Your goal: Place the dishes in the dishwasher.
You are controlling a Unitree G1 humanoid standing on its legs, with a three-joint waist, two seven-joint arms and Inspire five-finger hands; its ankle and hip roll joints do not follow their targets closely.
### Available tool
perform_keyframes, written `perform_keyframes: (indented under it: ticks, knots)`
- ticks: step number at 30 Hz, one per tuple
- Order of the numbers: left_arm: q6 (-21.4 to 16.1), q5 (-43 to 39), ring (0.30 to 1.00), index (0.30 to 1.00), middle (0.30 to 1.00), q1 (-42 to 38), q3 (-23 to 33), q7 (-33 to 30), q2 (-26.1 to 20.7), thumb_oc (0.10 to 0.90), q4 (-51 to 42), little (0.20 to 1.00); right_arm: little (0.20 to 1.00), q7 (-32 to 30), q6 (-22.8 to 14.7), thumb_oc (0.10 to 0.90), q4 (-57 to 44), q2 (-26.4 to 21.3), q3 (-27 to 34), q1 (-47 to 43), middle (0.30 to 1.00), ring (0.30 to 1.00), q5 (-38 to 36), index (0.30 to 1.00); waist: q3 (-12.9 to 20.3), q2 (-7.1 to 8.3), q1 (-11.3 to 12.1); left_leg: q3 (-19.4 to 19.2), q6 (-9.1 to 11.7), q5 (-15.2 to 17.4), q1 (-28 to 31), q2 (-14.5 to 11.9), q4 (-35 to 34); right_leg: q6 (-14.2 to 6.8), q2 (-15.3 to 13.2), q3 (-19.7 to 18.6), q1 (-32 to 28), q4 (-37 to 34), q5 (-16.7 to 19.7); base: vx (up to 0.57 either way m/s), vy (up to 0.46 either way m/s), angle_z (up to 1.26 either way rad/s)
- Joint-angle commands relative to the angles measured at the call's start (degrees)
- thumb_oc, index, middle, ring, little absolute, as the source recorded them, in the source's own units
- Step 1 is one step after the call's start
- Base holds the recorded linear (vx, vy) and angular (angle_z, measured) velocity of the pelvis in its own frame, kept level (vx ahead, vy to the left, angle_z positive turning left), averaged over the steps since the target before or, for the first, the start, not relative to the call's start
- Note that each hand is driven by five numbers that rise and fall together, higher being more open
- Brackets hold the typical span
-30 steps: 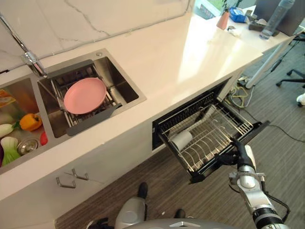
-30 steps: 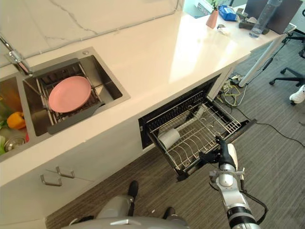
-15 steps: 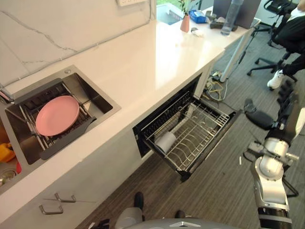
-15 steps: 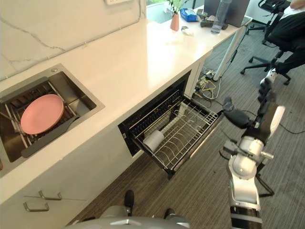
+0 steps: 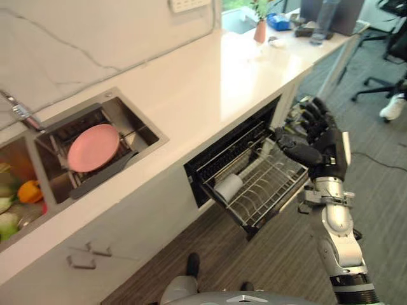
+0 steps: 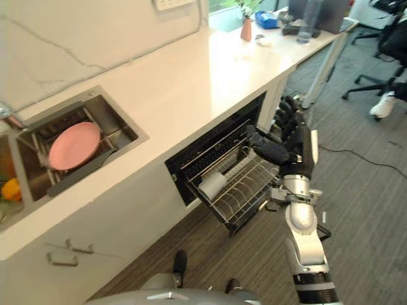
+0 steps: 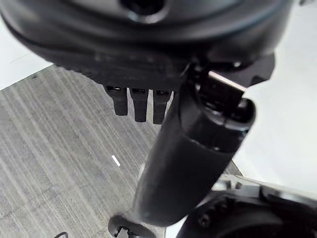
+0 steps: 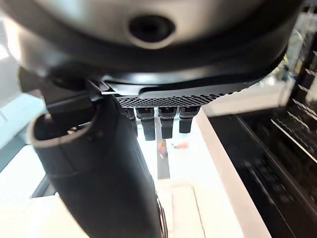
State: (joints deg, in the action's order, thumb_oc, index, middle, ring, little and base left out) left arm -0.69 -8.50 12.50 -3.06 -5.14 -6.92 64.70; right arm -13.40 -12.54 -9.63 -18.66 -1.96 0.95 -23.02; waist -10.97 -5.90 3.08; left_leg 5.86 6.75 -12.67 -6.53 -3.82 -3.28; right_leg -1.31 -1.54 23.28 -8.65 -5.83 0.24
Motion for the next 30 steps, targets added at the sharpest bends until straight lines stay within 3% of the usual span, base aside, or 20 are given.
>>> perform_keyframes:
  ticks: [1, 6, 8, 10, 11, 15, 16, 17, 18, 19, 20, 21, 22, 23, 25, 28, 30]
  knots:
    - [-0.10, -1.74, 0.900, 0.900, 0.900, -2.71, -1.13, -2.34, -1.88, 0.800, 5.52, 0.900, 0.900, 1.72, -4.81, 0.800, -5.92, -2.23, 3.55, -5.71, 0.900, 0.900, -3.55, 0.900, -0.43, 0.61, -0.14, -12.10, 0.15, 8.09, 0.85, -5.17, 7.37, -3.20, -4.91, 2.64, 1.92, 0.83, -4.87, -0.13, 0.116, 1.44]
    - [0.76, -4.61, 0.900, 0.900, 0.900, -1.75, 2.38, -3.14, -1.12, 0.800, 10.65, 0.900, 0.900, 3.25, -3.41, 0.800, -4.47, -2.28, 2.17, -5.64, 0.900, 0.900, -4.08, 0.900, 0.46, 0.36, 0.31, -9.02, 1.35, 7.33, 3.54, -8.63, 4.01, -4.06, -6.26, 3.73, 1.19, 0.83, -4.00, -0.02, 0.158, 0.67]
    - [1.18, -4.92, 0.900, 0.900, 0.900, -2.20, 3.13, -3.23, -0.90, 0.800, 11.06, 0.900, 0.900, 3.02, -3.37, 0.800, -5.35, -2.40, 3.99, -4.16, 0.900, 0.900, -3.69, 0.900, 1.96, 0.42, -0.18, -13.02, 1.32, 6.81, 5.45, -8.98, -0.24, -4.64, -7.49, 7.41, 1.34, 1.33, -3.29, -0.04, 0.291, 0.50]
    - [1.31, -4.50, 0.900, 0.900, 0.900, -2.16, 3.04, -3.24, -0.81, 0.800, 10.93, 0.900, 0.900, 2.80, -3.06, 0.800, -5.57, -2.28, 4.58, -3.45, 0.900, 0.900, -3.33, 0.900, 2.46, 0.34, -0.18, -13.11, 1.23, 6.85, 5.47, -8.43, -0.86, -4.61, -8.02, 8.38, 1.31, 1.64, -3.01, 0.03, 0.237, 0.91]
    - [1.29, -3.32, 0.900, 0.900, 0.900, -1.81, 3.03, -3.07, -0.46, 0.800, 11.39, 0.900, 0.900, 2.42, -2.65, 0.800, -5.24, -2.25, 5.95, -2.78, 0.900, 0.900, -1.78, 0.900, 3.50, 0.30, 0.23, -11.56, 0.42, 8.25, 6.26, -6.28, -1.33, -4.90, -8.87, 8.94, 0.91, 2.25, -2.64, 0.07, 0.204, 1.09]
    - [1.71, -2.74, 0.900, 0.900, 0.900, -1.90, 3.30, -3.19, -0.46, 0.800, 12.05, 0.900, 0.900, 1.53, -2.42, 0.800, -3.71, -1.53, 7.16, -3.25, 0.900, 0.900, 0.34, 0.900, 4.36, 1.00, 1.30, -10.44, -1.19, 10.37, 6.84, -3.59, -1.23, -6.12, -12.20, 9.08, 1.60, 5.09, -1.91, 0.03, 0.388, 0.41]
    - [2.15, -2.52, 0.900, 0.900, 0.900, -2.08, 3.49, -2.79, -0.49, 0.800, 11.79, 0.900, 0.900, 0.91, -2.19, 0.800, -3.26, -0.90, 7.67, -4.13, 0.900, 0.900, 2.70, 0.900, 4.38, 1.41, 2.20, -10.44, -3.57, 12.00, 7.40, -1.28, -0.99, -7.11, -15.66, 8.43, 3.15, 11.57, -2.23, 0.00, 0.297, 0.04]
    - [2.17, -2.51, 0.900, 0.900, 0.900, -2.10, 3.51, -2.78, -0.51, 0.800, 11.77, 0.900, 0.900, 0.90, -2.17, 0.800, -3.28, -0.86, 7.67, -4.15, 0.900, 0.900, 2.73, 0.900, 4.36, 1.55, 2.30, -10.57, -3.67, 12.03, 7.41, -1.10, -0.98, -7.20, -15.99, 8.22, 3.43, 12.09, -2.46, 0.03, 0.485, -0.09]
    - [2.59, -2.01, 0.900, 0.900, 0.900, -2.35, 3.97, -2.76, -1.12, 0.800, 11.73, 0.900, 0.900, 0.90, -1.76, 0.800, -3.65, -0.07, 8.54, -4.43, 0.900, 0.900, 4.22, 0.900, 3.47, 1.60, 1.98, -10.05, -5.74, 13.10, 9.26, 0.36, -1.14, -7.94, -19.15, 5.62, 5.80, 21.13, -1.12, 0.03, 0.208, -0.23]
    - [2.60, -2.00, 0.900, 0.900, 0.900, -2.40, 3.99, -2.76, -1.16, 0.800, 11.74, 0.900, 0.900, 0.88, -1.72, 0.800, -3.68, -0.01, 8.55, -4.46, 0.900, 0.900, 4.26, 0.900, 3.38, 1.88, 2.17, -10.28, -5.89, 13.14, 9.31, 0.70, -1.12, -8.10, -19.67, 5.19, 6.25, 21.90, -1.43, 0.05, 0.296, -0.23]
    - [2.63, -1.51, 0.900, 0.900, 0.900, -2.62, 3.72, -2.89, -1.63, 0.800, 11.75, 0.900, 0.900, 0.47, -1.80, 0.800, -3.73, 0.20, 8.80, -4.65, 0.900, 0.900, 5.56, 0.900, 2.60, 1.94, 1.44, -8.97, -6.91, 13.24, 9.96, 1.63, -1.39, -8.68, -20.35, 1.56, 8.77, 27.43, 0.92, 0.03, 0.147, -0.06]
    - [2.43, -0.55, 0.900, 0.900, 0.900, -3.17, 3.18, -3.12, -2.48, 0.800, 11.75, 0.900, 0.900, 0.36, -1.88, 0.800, -4.14, 0.46, 8.77, -4.87, 0.900, 0.900, 6.60, 0.900, 1.81, 1.92, 0.32, -6.93, -7.43, 13.63, 10.89, 1.69, -1.72, -8.41, -17.97, -4.94, 12.70, 30.12, 0.31, 0.05, 0.090, 0.08]
    - [2.16, -0.43, 0.900, 0.900, 0.900, -3.52, 2.69, -3.15, -2.59, 0.800, 11.50, 0.900, 0.900, 0.28, -2.03, 0.800, -4.51, 0.18, 8.67, -5.51, 0.900, 0.900, 7.12, 0.900, 1.64, 2.10, 0.09, -6.16, -7.14, 13.72, 10.96, 1.51, -1.72, -8.12, -16.28, -7.33, 13.76, 26.56, -1.04, 0.02, -0.004, 0.11]
    - [2.16, -0.43, 0.900, 0.900, 0.900, -3.59, 2.70, -3.15, -2.58, 0.800, 11.51, 0.900, 0.900, 0.27, -2.03, 0.800, -4.50, 0.17, 8.68, -5.57, 0.900, 0.900, 7.14, 0.900, 1.70, 1.98, 0.14, -6.19, -7.11, 13.53, 10.77, 1.37, -1.72, -7.99, -16.06, -7.26, 13.78, 26.14, -0.65, 0.06, -0.104, 0.27]
    - [1.40, -0.76, 0.900, 0.900, 0.900, -4.37, 1.33, -2.36, -2.92, 0.800, 10.85, 0.900, 0.900, -0.21, -2.47, 0.800, -4.48, -1.15, 8.76, -7.16, 0.900, 0.900, 8.54, 0.900, 1.20, 2.47, -0.51, -4.75, -6.52, 13.47, 10.93, 1.22, -1.72, -8.16, -13.74, -10.23, 14.06, 18.48, -0.29, 0.08, -0.126, 0.41]
    - [1.18, 0.11, 0.900, 0.900, 0.900, -5.05, 1.25, -1.48, -3.50, 0.800, 10.10, 0.900, 0.900, 0.88, -1.15, 0.800, -4.10, -3.16, 8.19, -6.69, 0.900, 0.900, 11.11, 0.900, 3.33, 4.80, 0.06, -3.96, -5.11, 14.02, 10.67, 0.55, -1.72, -8.72, -12.76, -7.65, 9.04, 8.56, 0.28, 0.12, -0.177, 0.49]
    - [1.21, 0.01, 0.900, 0.900, 0.900, -5.05, 1.39, -1.47, -3.36, 0.800, 9.87, 0.900, 0.900, 1.52, -0.87, 0.800, -3.81, -4.10, 7.43, -6.58, 0.900, 0.900, 11.62, 0.900, 3.99, 4.99, 0.17, -3.96, -4.61, 13.97, 10.60, -0.12, -1.72, -8.70, -12.25, -6.62, 7.70, 6.60, 0.76, 0.11, -0.171, 0.66]
